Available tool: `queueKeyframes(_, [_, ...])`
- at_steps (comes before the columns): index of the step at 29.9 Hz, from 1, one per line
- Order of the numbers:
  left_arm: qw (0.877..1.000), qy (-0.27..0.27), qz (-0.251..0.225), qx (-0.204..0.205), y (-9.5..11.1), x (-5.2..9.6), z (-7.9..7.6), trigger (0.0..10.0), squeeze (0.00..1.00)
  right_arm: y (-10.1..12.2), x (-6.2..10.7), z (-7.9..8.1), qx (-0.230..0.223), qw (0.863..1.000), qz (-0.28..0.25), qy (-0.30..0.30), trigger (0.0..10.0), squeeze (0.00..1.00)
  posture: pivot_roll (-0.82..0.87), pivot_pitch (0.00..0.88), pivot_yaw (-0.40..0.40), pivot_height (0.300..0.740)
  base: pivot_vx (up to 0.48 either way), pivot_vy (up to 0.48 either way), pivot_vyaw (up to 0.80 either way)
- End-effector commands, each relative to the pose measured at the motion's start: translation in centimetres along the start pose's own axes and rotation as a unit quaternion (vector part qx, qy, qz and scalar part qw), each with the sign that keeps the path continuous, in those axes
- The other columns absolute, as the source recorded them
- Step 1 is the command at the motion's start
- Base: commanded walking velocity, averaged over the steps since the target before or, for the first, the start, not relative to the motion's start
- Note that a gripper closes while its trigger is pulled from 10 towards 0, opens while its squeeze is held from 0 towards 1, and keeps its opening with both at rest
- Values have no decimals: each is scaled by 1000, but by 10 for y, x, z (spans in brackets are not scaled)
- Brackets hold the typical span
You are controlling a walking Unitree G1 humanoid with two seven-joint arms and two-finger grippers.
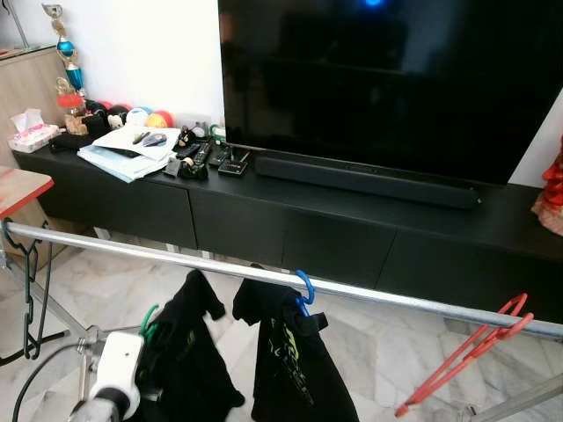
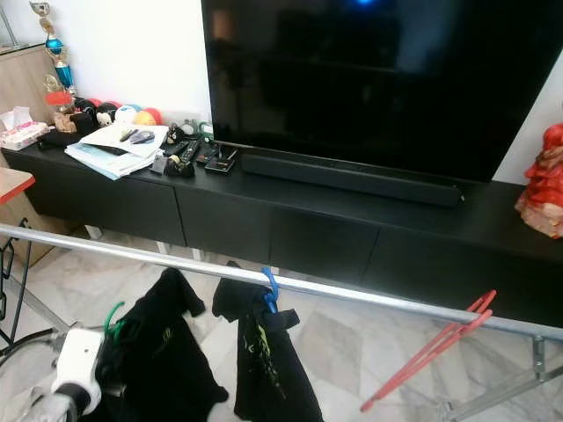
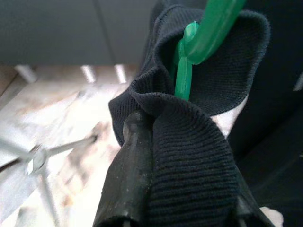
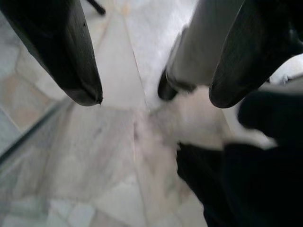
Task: Hang hanger
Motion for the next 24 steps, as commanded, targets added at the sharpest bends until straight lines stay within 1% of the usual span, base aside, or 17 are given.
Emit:
queueKeyframes(1, [999,-22,-16,-19,18,-9,-2,10000,0,1,0,-2,-4,1000,0,-4,10000,0,164,0,-29,740,0,0,0])
queueKeyframes(3, [999,-24,-20,-27,25,-14,0,10000,0,1,0,-2,-4,1000,0,-4,10000,0,162,0,-30,740,0,0,0])
queueKeyframes(5, [998,-36,-30,-38,40,-25,-1,10000,0,2,0,-2,-5,1000,-1,-5,10000,0,157,0,-27,740,0,0,0])
queueKeyframes(7, [997,-51,-30,-52,45,-31,-4,10000,0,2,0,-2,-6,1000,-2,-5,10000,0,148,0,-20,740,0,0,0])
queueKeyframes(11, [994,-76,-29,-68,53,-39,-11,10000,0,3,0,-1,-8,1000,-3,-5,10000,0,143,0,-16,740,0,0,0])
queueKeyframes(12, [994,-76,-29,-68,53,-39,-11,10000,0,3,0,-1,-8,1000,-3,-5,10000,0,143,0,-16,740,0,0,0])
queueKeyframes(18, [994,-76,-29,-71,63,-52,-14,10000,0,4,-1,0,-11,1000,-3,-6,10000,0,140,0,-14,740,0,0,0])
queueKeyframes(21, [994,-72,-30,-73,65,-56,-16,10000,0,4,-1,-1,-11,1000,-4,-6,10000,0,140,0,-16,740,0,0,0])
queueKeyframes(24, [995,-62,-41,-62,71,-61,-17,10000,0,4,-1,-1,-11,1000,-4,-7,10000,0,135,0,-17,740,0,0,0])
Point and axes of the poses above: a point about 5 cm out from each wrist's last joint towards the gripper, its own x axis pointing back from the gripper into the wrist, its own y axis along the axis of the wrist's last joint, z = x × y, the point moved 6 cm from there along -x, pointing out of the wrist towards the gripper, and after that the axes turned 5 degrees about x, right-handed, at the moved point
